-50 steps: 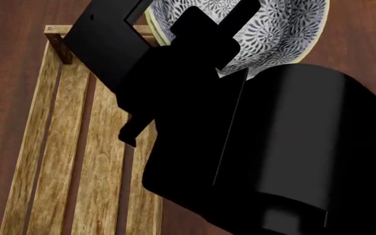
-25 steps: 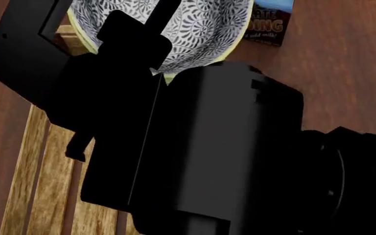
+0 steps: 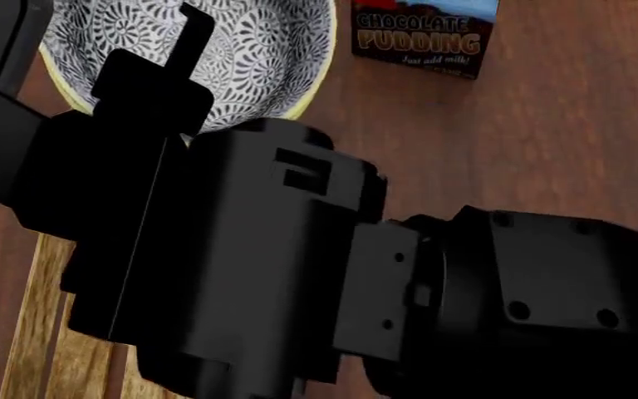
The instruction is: Stack the left bowl on the right bowl and place them in the tray.
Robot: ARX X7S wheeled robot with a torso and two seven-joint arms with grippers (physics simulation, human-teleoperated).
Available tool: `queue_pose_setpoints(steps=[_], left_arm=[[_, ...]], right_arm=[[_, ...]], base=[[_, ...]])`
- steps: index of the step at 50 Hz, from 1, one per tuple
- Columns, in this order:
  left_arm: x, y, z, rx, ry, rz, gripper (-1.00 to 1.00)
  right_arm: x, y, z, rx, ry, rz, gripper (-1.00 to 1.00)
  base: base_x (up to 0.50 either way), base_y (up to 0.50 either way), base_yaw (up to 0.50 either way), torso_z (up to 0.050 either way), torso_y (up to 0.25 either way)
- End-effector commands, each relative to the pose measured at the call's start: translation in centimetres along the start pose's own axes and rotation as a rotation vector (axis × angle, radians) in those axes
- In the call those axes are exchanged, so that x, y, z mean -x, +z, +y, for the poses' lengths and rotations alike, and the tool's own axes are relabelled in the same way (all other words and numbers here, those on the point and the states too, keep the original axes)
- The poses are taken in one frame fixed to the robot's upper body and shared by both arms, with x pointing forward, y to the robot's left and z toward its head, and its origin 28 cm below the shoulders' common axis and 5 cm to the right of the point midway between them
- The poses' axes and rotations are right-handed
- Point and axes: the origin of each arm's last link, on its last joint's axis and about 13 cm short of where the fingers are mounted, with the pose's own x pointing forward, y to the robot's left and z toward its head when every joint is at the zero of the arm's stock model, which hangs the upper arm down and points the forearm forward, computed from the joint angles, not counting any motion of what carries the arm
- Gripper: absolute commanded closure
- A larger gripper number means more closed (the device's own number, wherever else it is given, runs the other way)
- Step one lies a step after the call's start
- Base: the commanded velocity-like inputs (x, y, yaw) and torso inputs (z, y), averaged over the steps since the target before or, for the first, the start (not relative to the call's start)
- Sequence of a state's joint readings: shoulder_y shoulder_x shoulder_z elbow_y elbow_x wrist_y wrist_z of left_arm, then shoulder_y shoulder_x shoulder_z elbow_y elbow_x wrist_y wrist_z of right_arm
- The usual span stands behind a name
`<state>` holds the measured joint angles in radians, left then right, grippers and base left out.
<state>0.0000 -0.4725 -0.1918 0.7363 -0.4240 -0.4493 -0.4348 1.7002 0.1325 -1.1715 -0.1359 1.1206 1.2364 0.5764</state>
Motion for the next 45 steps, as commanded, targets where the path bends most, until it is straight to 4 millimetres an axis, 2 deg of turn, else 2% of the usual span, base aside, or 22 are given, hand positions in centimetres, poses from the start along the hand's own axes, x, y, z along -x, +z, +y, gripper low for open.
queue_pose_setpoints(steps=[1, 19, 45], left_arm=[[0.2, 0.1, 0.5, -0.003, 0.011, -0.006, -1.0], [0.2, 0.1, 0.5, 0.01, 0.003, -0.004, -1.0], [0.4, 0.0, 0.9, 0.021, 0.014, -0.006, -1.0]], right_arm=[[-1.3, 0.2, -0.1, 0.026, 0.036, 0.001, 1.0], [-3.1, 0.5, 3.2, 0.092, 0.129, 0.022, 1.0], [-4.2, -0.8, 4.3, 0.129, 0.177, 0.056, 1.0]], base=[[0.0, 0.0, 0.0, 0.0, 0.01], [0.0, 0.0, 0.0, 0.0, 0.001], [0.0, 0.0, 0.0, 0.0, 0.001]])
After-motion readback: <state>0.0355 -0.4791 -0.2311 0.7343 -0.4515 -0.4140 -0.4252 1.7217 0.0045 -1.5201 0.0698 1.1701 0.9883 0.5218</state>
